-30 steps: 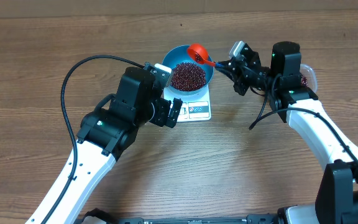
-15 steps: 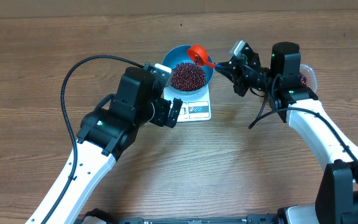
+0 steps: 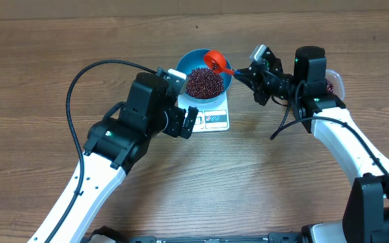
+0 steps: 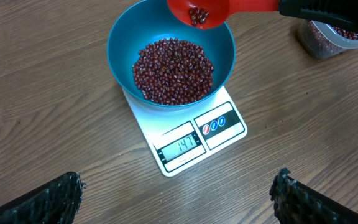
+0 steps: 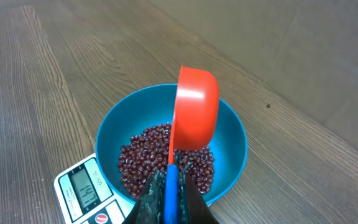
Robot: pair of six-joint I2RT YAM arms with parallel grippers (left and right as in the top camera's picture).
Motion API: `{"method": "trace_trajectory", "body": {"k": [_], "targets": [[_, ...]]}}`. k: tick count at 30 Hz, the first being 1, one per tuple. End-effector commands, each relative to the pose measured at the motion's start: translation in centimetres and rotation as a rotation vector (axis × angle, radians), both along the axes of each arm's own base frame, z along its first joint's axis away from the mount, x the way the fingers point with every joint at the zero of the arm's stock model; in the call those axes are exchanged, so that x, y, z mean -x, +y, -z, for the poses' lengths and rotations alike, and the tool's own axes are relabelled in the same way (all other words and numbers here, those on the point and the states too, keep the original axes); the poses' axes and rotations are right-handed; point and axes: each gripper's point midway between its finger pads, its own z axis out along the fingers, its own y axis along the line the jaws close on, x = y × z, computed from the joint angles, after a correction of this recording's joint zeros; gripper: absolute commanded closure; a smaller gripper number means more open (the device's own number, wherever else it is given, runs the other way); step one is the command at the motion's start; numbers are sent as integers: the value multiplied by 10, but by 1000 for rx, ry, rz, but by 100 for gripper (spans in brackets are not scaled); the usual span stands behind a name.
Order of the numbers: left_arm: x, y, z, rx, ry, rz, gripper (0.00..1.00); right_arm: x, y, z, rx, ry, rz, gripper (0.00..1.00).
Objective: Scoop item into bowl and weigh 150g on scale
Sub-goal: 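Tilt the scoop slowly with the right gripper, trickling beans into the bowl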
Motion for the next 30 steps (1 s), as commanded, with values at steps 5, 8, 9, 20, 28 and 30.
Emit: {"method": "trace_trajectory", "body": {"k": [5,8,9,20,28,30], "targets": [[-1,0,-3,18,-3,-9,0,-2,0,-1,-1,-3,0,96],[-1,0,-4,18,-3,-9,0,-2,0,-2,-1,-11,0,96],[-1,0,-4,18,-3,-9,0,-3,0,-3,-1,-17,2,96],[-1,0,-4,18,-3,-9,0,-10,-5,-2,23,-34,43,96],[-1,0,-4,18,-3,-9,0,-10,-5,-2,26,-39,41,96],[-1,0,-4,18,-3,-9,0,-10,-5,-3,26,-42,40,96]]}}
